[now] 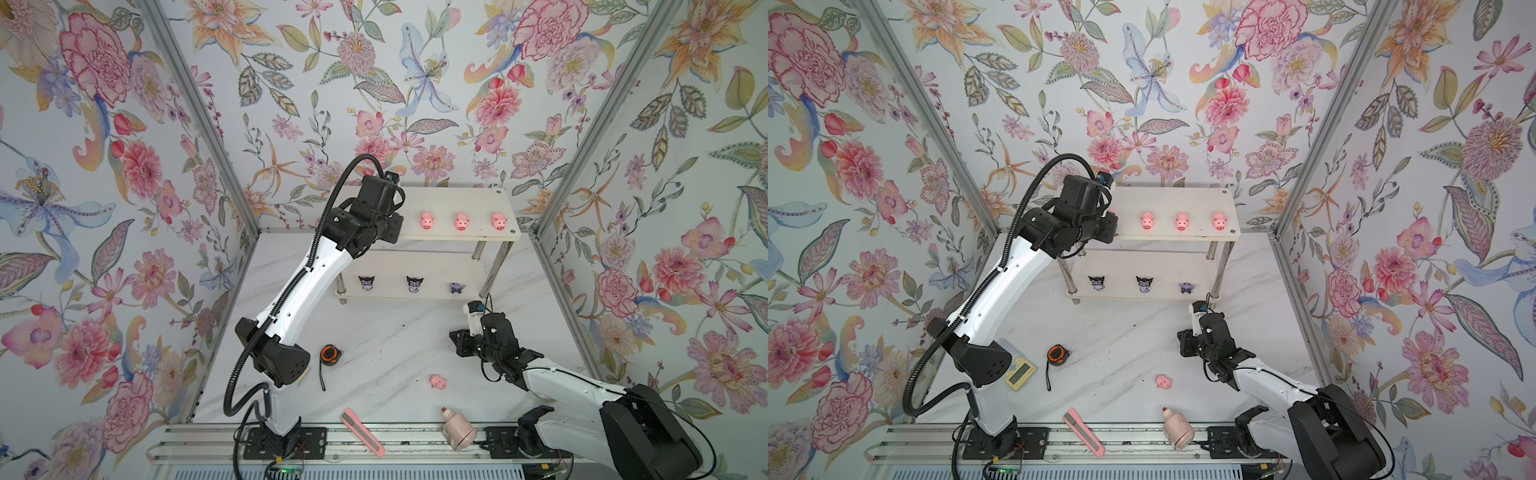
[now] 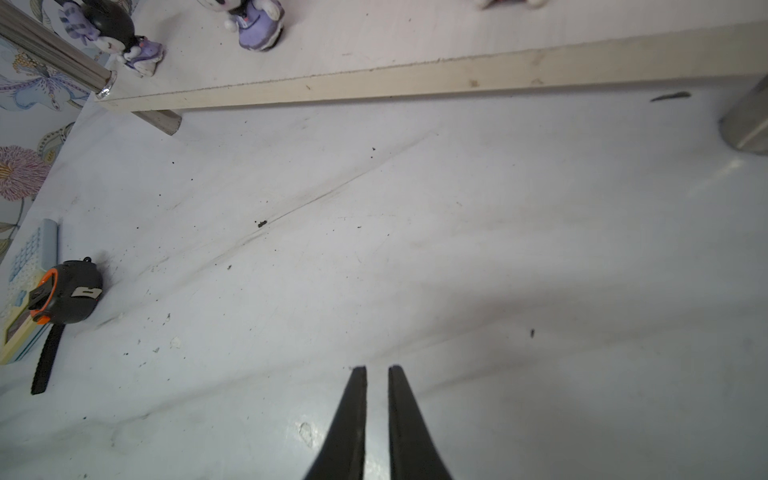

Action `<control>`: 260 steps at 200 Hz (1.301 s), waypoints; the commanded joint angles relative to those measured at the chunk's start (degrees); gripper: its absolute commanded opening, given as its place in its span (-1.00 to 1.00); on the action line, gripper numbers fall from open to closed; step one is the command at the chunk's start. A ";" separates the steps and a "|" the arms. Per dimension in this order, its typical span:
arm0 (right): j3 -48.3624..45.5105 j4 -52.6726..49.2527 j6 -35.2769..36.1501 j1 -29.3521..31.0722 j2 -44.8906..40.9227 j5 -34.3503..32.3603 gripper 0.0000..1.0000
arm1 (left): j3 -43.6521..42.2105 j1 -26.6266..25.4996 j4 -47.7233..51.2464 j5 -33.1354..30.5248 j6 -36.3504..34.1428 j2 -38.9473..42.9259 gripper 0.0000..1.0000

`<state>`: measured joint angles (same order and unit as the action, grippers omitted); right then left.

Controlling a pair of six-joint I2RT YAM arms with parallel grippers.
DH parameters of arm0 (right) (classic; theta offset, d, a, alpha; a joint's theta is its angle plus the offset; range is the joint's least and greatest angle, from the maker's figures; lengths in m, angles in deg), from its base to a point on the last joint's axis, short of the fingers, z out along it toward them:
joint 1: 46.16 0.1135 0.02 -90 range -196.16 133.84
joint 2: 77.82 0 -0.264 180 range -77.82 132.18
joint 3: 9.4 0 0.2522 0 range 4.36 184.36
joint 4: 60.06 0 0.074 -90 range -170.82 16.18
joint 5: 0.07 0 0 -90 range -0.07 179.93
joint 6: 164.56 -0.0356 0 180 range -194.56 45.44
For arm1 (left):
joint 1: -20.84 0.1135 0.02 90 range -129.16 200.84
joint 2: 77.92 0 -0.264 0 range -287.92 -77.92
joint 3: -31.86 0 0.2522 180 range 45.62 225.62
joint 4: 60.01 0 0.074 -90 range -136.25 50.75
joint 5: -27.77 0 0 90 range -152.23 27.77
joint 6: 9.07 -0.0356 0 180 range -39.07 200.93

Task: Place and organize the plastic toys onto the shelf
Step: 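Lower the pig beside the three pigs and open the left gripper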

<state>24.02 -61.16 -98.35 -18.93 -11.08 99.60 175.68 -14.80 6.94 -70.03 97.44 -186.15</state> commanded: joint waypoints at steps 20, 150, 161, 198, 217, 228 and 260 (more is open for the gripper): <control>0.81 -1.15 -0.47 -0.41 -0.87 0.27 -0.72 | 0.74 1.01 3.06 -1.13 0.28 0.56 -0.17; 0.75 -0.79 -0.56 -0.44 0.05 0.61 -0.72 | 1.64 0.92 3.32 -1.17 0.89 1.74 -0.34; 0.79 -0.74 -0.67 -0.50 0.04 0.61 -0.72 | 1.78 1.02 3.48 -1.41 1.02 2.00 -0.34; 0.82 -0.63 -0.78 -0.46 -0.03 0.95 -0.72 | 1.83 0.92 4.31 -1.77 1.41 3.28 -0.35; 0.82 -0.62 -0.78 -0.44 0.01 0.96 -0.72 | 1.30 0.92 4.47 -2.05 1.46 4.00 -0.35; 0.82 -0.63 -0.74 -0.50 0.01 0.95 -0.72 | 0.94 0.92 4.38 -2.05 1.57 4.16 -0.35; 0.74 -0.71 -0.78 -0.45 0.01 0.95 -0.72 | -0.34 0.90 3.86 -1.42 1.85 4.16 -0.36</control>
<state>24.02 -61.16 -98.59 -18.93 -11.08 100.04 176.03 -14.30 10.24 -70.62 98.40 -183.68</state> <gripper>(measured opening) 0.139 0.325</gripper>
